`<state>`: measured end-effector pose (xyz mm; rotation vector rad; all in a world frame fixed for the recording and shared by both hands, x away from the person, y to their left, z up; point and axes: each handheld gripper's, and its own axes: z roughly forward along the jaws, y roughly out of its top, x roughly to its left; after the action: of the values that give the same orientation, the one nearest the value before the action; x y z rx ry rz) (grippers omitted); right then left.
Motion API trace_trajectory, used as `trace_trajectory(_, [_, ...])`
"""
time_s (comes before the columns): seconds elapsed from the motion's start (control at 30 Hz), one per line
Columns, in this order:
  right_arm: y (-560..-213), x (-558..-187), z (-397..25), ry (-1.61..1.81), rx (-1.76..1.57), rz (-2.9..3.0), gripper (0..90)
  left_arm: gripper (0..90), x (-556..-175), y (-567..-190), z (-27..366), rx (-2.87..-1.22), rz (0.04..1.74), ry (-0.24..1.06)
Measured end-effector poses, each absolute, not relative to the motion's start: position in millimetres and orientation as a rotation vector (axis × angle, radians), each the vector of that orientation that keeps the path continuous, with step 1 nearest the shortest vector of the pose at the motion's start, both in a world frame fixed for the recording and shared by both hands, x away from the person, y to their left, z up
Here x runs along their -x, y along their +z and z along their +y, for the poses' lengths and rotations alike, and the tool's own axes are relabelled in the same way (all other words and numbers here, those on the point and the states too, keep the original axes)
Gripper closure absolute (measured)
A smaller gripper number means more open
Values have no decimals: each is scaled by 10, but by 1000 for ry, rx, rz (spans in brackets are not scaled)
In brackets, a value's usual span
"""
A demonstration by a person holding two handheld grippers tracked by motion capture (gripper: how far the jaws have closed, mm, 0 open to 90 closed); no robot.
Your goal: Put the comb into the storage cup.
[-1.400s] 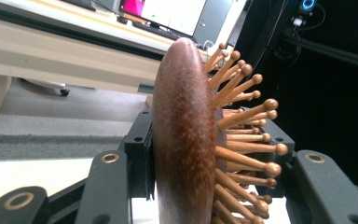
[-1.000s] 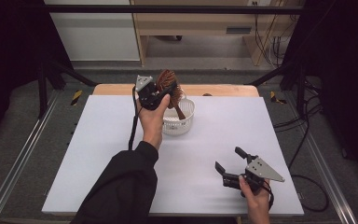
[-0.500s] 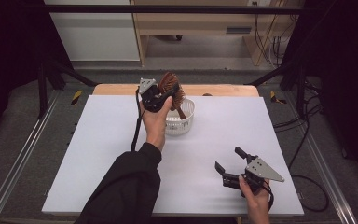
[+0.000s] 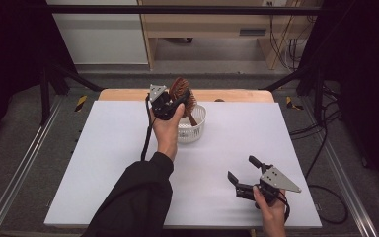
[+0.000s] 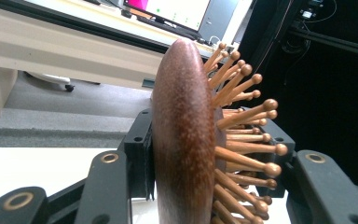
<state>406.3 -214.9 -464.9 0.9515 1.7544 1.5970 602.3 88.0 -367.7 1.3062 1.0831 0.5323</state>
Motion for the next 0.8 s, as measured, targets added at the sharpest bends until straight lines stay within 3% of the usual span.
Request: trace_trajectory(0.8, [-4651,-4062,-2148,1598,-950,1755,75,494,-6040,-3760,840,-1327,1081,513])
